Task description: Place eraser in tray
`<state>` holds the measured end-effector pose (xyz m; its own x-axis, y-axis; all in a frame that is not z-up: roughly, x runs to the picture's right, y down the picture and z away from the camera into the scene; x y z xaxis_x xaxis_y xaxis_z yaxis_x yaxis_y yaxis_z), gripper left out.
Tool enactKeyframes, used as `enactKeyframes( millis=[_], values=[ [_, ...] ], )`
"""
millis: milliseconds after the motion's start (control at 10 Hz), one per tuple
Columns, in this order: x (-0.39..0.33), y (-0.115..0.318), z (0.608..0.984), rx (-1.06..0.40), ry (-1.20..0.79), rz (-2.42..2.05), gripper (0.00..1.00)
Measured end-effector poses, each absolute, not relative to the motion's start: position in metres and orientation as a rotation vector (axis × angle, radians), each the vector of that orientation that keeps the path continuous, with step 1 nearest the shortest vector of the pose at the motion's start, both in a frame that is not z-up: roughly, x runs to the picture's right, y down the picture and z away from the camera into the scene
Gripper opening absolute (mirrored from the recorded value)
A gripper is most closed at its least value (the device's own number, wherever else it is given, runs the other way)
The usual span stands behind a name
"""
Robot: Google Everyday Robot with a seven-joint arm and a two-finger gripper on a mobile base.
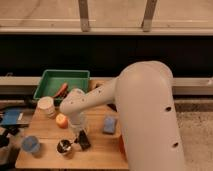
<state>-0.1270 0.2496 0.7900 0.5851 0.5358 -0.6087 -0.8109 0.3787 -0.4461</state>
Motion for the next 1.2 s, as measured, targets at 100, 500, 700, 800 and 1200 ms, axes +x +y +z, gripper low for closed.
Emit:
enactKeyframes(
  millis=[100, 500, 700, 800, 1200],
  values=[
    [-0.128, 0.249, 0.789, -0.789, 0.395, 0.886, 0.17],
    [-0.122, 0.23, 0.781, -0.741, 0.376, 0.907, 0.06],
    [-0.112, 0.199, 0.77, -0.685, 0.356, 0.935, 0.06],
    [-0.105, 0.184, 0.768, -0.659, 0.352, 0.952, 0.06],
    [-0.053, 0.107, 0.78, -0.556, 0.309, 1.061, 0.06]
  ],
)
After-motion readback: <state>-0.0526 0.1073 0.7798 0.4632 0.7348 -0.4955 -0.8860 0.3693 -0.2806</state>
